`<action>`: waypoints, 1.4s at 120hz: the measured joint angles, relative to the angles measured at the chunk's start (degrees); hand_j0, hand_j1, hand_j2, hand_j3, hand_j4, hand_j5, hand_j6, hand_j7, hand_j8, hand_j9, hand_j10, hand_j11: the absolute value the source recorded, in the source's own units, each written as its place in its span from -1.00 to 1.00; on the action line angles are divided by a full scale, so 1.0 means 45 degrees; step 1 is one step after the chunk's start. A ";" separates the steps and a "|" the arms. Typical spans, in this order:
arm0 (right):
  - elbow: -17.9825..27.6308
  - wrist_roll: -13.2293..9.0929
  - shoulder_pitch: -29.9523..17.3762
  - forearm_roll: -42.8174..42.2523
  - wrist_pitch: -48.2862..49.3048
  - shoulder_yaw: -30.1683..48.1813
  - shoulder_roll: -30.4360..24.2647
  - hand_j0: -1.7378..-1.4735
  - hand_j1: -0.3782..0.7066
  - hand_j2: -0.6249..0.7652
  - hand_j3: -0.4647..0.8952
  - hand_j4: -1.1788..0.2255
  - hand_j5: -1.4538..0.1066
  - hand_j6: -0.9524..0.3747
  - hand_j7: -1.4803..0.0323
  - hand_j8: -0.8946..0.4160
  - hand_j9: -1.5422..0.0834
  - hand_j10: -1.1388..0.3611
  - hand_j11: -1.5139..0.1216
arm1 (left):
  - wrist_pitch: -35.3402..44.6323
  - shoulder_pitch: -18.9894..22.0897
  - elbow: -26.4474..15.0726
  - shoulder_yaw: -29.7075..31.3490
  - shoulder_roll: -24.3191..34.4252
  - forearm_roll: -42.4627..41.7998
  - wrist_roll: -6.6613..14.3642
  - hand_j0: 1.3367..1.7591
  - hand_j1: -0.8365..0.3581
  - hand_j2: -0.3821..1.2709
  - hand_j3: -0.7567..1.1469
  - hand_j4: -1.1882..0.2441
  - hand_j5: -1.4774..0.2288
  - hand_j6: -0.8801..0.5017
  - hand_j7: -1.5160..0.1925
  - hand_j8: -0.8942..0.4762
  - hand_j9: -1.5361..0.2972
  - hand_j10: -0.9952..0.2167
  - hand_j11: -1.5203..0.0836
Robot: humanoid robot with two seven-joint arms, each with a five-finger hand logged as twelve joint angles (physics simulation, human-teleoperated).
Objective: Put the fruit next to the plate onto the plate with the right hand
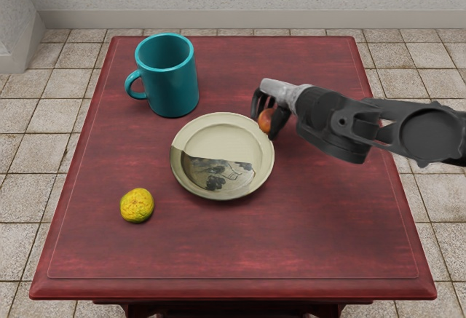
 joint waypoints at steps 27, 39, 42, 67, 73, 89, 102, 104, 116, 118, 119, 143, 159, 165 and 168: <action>-0.0730 0.0004 0.0407 0.0436 0.0010 0.0223 0.1622 -0.37 0.24 0.33 -0.32 -0.40 -0.54 -0.30 -0.40 -0.14 -0.44 -0.17 -0.45 | 0.0000 0.0000 0.0000 0.0000 0.0000 0.0000 0.0000 0.52 0.49 -0.48 -0.21 0.32 0.36 -0.08 0.40 -0.05 0.33 0.24 0.50; -0.0910 0.0002 0.0280 0.0495 0.0000 0.0231 0.2088 -0.38 0.29 0.42 -0.31 -0.39 -0.55 -0.28 -0.41 -0.11 -0.44 -0.16 -0.45 | 0.0000 0.0000 0.0000 0.0000 0.0000 -0.0001 0.0000 0.52 0.49 -0.48 -0.21 0.32 0.36 -0.08 0.40 -0.05 0.33 0.24 0.50; -0.0936 0.0002 0.0169 0.0506 -0.0002 0.0226 0.2172 -0.39 0.32 0.45 -0.31 -0.39 -0.56 -0.27 -0.41 -0.13 -0.45 -0.16 -0.45 | 0.0000 0.0000 0.0000 0.0000 0.0000 -0.0001 0.0000 0.52 0.49 -0.48 -0.21 0.32 0.36 -0.08 0.40 -0.05 0.33 0.24 0.50; -0.1014 0.0011 -0.0480 0.0525 -0.0009 0.0214 0.2442 -0.39 0.22 0.34 -0.31 -0.38 -0.60 -0.31 -0.41 -0.15 -0.46 -0.17 -0.48 | 0.0000 0.0000 0.0000 0.0000 0.0000 0.0000 0.0000 0.52 0.49 -0.48 -0.20 0.32 0.36 -0.08 0.40 -0.05 0.33 0.24 0.50; -0.1052 0.0013 -0.0532 0.0501 -0.0070 0.0234 0.2445 -0.39 0.12 0.25 -0.32 -0.27 -0.44 -0.27 -0.27 -0.14 -0.32 -0.13 -0.34 | 0.0000 0.0000 0.0000 0.0000 0.0000 0.0000 0.0000 0.52 0.49 -0.48 -0.20 0.32 0.36 -0.08 0.40 -0.05 0.33 0.24 0.50; -0.1098 0.0016 -0.0635 0.0759 -0.0119 0.0725 0.2365 -0.39 -0.36 0.08 -0.32 0.16 0.16 0.04 0.29 0.08 0.24 0.16 0.20 | 0.0000 0.0000 0.0000 0.0000 0.0000 0.0000 0.0000 0.52 0.49 -0.48 -0.20 0.32 0.36 -0.08 0.40 -0.05 0.33 0.24 0.50; -0.0801 0.0016 -0.0618 0.1891 0.0874 0.1740 0.1618 -0.40 -0.57 0.00 -0.32 0.36 0.43 0.18 0.54 0.18 0.49 0.29 0.45 | 0.0000 0.0000 0.0000 0.0001 0.0000 0.0000 0.0000 0.52 0.49 -0.48 -0.20 0.32 0.36 -0.08 0.40 -0.05 0.33 0.24 0.50; -0.0761 0.0016 -0.0622 0.2185 0.1323 0.2008 0.1400 -0.40 -0.60 -0.01 -0.32 0.38 0.46 0.20 0.57 0.19 0.52 0.30 0.48 | 0.0000 0.0000 0.0000 0.0001 0.0000 -0.0001 0.0000 0.52 0.49 -0.48 -0.20 0.32 0.36 -0.08 0.40 -0.05 0.33 0.24 0.50; -0.0618 0.0017 -0.0658 0.4503 0.4664 0.3501 -0.0144 -0.40 -0.70 -0.05 -0.32 0.48 0.59 0.27 0.70 0.24 0.64 0.37 0.60 | 0.0000 0.0000 0.0000 0.0000 0.0000 0.0000 0.0000 0.52 0.49 -0.48 -0.20 0.32 0.36 -0.08 0.40 -0.05 0.33 0.24 0.50; -0.0607 0.0017 -0.0655 0.4930 0.5297 0.3684 -0.0419 -0.40 -0.72 -0.05 -0.32 0.49 0.61 0.28 0.71 0.24 0.66 0.38 0.62 | 0.0000 0.0000 0.0000 0.0000 0.0000 0.0000 0.0000 0.52 0.49 -0.48 -0.20 0.32 0.36 -0.08 0.40 -0.05 0.33 0.24 0.50; -0.0604 0.0017 -0.0651 0.5138 0.5620 0.3764 -0.0565 -0.40 -0.72 -0.05 -0.32 0.49 0.62 0.28 0.72 0.24 0.67 0.38 0.62 | 0.0000 0.0000 0.0000 0.0000 0.0000 -0.0001 0.0000 0.52 0.49 -0.48 -0.20 0.32 0.36 -0.08 0.40 -0.05 0.33 0.24 0.50; -0.0551 0.0017 -0.0628 0.8488 0.9580 0.4540 -0.4348 -0.40 -0.82 -0.09 -0.32 0.58 0.74 0.35 0.83 0.29 0.78 0.44 0.73 | 0.0000 0.0000 0.0000 -0.0001 0.0000 0.0000 0.0000 0.52 0.49 -0.48 -0.21 0.32 0.36 -0.08 0.40 -0.05 0.33 0.24 0.50; -0.0508 0.0017 -0.0666 0.9866 1.0080 0.4604 -0.6150 -0.40 -0.84 -0.10 -0.32 0.60 0.77 0.36 0.87 0.30 0.81 0.46 0.76 | 0.0000 0.0000 -0.0003 -0.0001 0.0000 0.0000 0.0000 0.52 0.49 -0.48 -0.21 0.32 0.36 -0.08 0.40 -0.05 0.33 0.24 0.50; -0.0492 0.0017 -0.0680 1.0116 1.0153 0.4601 -0.6724 -0.40 -0.85 -0.10 -0.32 0.61 0.78 0.37 0.87 0.30 0.82 0.46 0.77 | 0.0000 0.0000 -0.0002 -0.0001 0.0000 0.0000 0.0000 0.52 0.49 -0.48 -0.21 0.32 0.36 -0.08 0.40 -0.05 0.33 0.24 0.50; -0.0487 0.0017 -0.0687 1.0202 1.0179 0.4600 -0.6980 -0.40 -0.85 -0.10 -0.32 0.61 0.78 0.37 0.88 0.30 0.82 0.46 0.78 | 0.0000 0.0000 -0.0001 -0.0001 0.0000 0.0000 0.0000 0.52 0.49 -0.48 -0.21 0.32 0.36 -0.08 0.40 -0.05 0.33 0.24 0.50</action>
